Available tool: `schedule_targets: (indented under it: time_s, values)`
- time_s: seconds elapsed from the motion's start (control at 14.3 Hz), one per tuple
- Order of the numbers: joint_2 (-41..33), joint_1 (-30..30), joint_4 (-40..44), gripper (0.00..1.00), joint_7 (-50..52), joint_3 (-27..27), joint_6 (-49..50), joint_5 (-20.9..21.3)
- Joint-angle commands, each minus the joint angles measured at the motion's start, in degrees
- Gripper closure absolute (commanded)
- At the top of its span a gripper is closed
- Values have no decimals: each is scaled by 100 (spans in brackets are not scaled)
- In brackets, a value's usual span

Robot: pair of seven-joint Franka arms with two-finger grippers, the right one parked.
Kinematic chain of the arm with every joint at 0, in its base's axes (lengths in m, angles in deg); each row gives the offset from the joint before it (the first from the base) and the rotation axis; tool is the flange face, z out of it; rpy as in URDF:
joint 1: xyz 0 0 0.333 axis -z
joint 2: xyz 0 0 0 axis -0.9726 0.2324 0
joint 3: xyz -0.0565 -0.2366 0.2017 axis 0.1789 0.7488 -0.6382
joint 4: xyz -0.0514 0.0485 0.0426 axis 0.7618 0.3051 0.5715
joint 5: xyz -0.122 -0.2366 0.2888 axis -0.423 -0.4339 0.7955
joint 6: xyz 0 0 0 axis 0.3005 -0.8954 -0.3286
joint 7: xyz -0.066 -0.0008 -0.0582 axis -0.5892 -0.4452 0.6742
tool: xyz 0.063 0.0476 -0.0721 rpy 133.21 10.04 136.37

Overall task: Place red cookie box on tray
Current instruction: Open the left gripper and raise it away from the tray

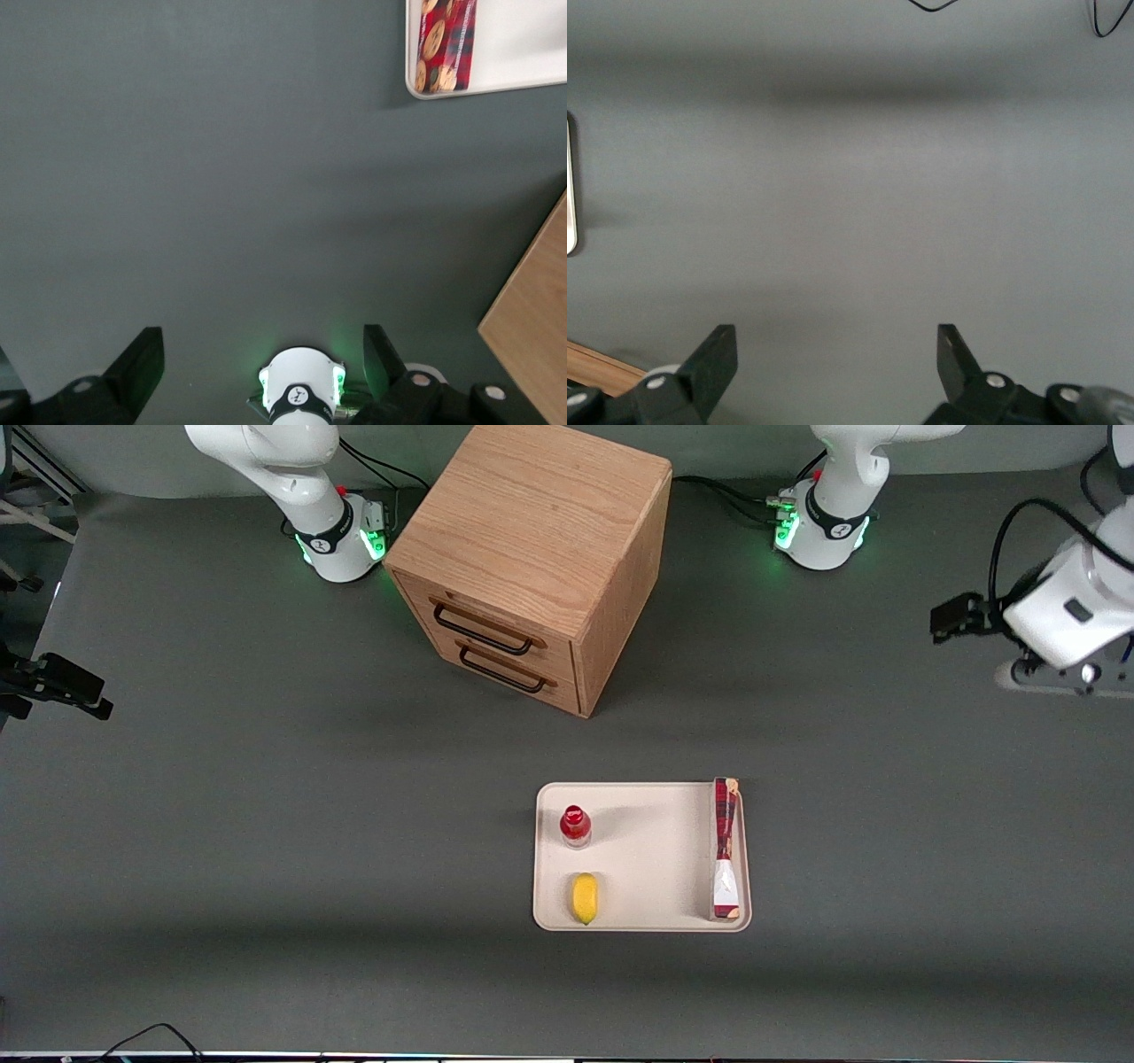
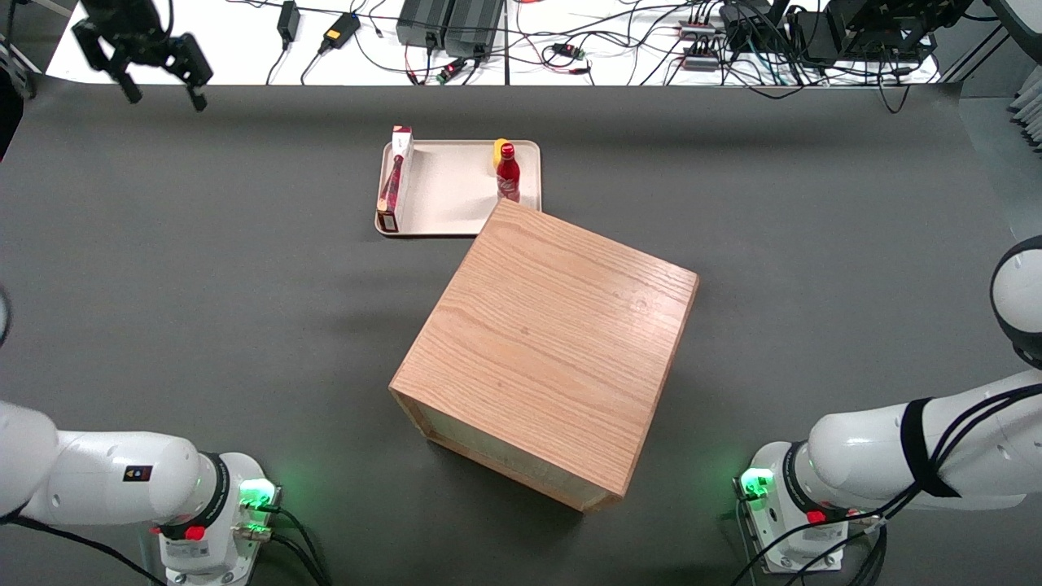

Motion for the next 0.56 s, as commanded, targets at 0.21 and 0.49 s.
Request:
schedule_targets:
  time_s: [0.21,0.49]
  values:
    - [-683,81,-697,0,-145,-356,-117,-142]
    - [-348,37,-210,0,-136,-454,218,-133]
